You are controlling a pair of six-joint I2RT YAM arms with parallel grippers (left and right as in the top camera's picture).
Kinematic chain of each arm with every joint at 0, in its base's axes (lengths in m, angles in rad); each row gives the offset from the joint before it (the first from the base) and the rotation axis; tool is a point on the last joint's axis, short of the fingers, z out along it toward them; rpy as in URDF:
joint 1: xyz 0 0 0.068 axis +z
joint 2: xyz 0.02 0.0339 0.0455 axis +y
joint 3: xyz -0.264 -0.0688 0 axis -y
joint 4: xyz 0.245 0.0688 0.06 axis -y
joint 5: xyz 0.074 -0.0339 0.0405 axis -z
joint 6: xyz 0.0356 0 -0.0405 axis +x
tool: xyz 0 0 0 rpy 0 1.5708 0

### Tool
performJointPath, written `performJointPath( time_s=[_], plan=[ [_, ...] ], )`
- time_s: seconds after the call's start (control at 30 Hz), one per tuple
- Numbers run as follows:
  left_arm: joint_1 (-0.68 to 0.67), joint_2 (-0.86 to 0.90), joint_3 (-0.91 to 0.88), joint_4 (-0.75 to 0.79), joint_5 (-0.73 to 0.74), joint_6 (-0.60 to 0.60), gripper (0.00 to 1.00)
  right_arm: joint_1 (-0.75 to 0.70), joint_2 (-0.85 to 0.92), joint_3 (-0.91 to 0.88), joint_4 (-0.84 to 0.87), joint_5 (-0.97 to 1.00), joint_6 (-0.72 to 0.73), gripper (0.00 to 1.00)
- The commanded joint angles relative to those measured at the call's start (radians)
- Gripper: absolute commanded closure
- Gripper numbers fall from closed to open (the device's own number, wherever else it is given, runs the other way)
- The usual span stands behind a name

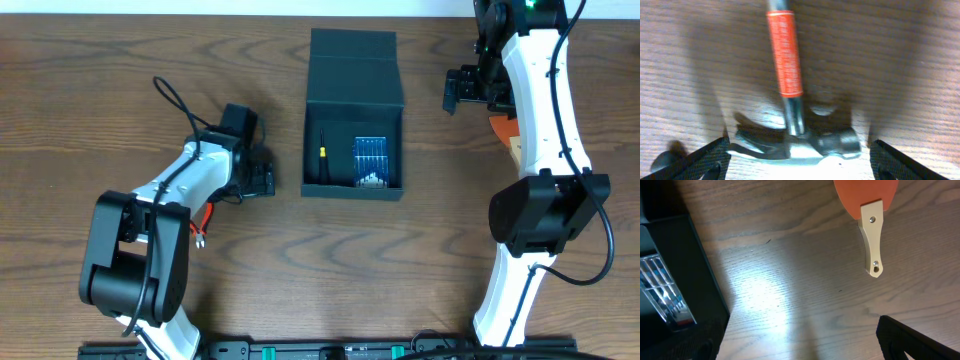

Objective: Pack container
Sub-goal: 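Close the left gripper on the hammer handle near the head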

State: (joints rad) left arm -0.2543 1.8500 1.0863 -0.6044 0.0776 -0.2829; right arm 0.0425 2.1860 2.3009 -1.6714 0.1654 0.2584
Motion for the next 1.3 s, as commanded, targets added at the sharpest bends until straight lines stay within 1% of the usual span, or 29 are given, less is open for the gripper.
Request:
performJointPath(
  time_s=[0.0,0.33,0.8,1.27],
  plan=[
    [-0.026,0.040,-0.005,0.002,0.026,0.028,0.12,0.001,0.004,0.014,0.000,0.002,-0.009,0.01],
    [-0.032,0.040,-0.005,0.004,0.000,0.014,0.12,0.001,0.004,0.014,0.000,0.002,-0.009,0.01],
    [-0.032,0.041,-0.005,-0.002,-0.041,-0.123,0.14,0.001,0.004,0.014,0.000,0.002,-0.009,0.01],
    [-0.032,0.041,-0.005,-0.008,-0.042,-0.142,0.15,0.001,0.004,0.014,0.000,0.003,-0.009,0.01]
  ],
)
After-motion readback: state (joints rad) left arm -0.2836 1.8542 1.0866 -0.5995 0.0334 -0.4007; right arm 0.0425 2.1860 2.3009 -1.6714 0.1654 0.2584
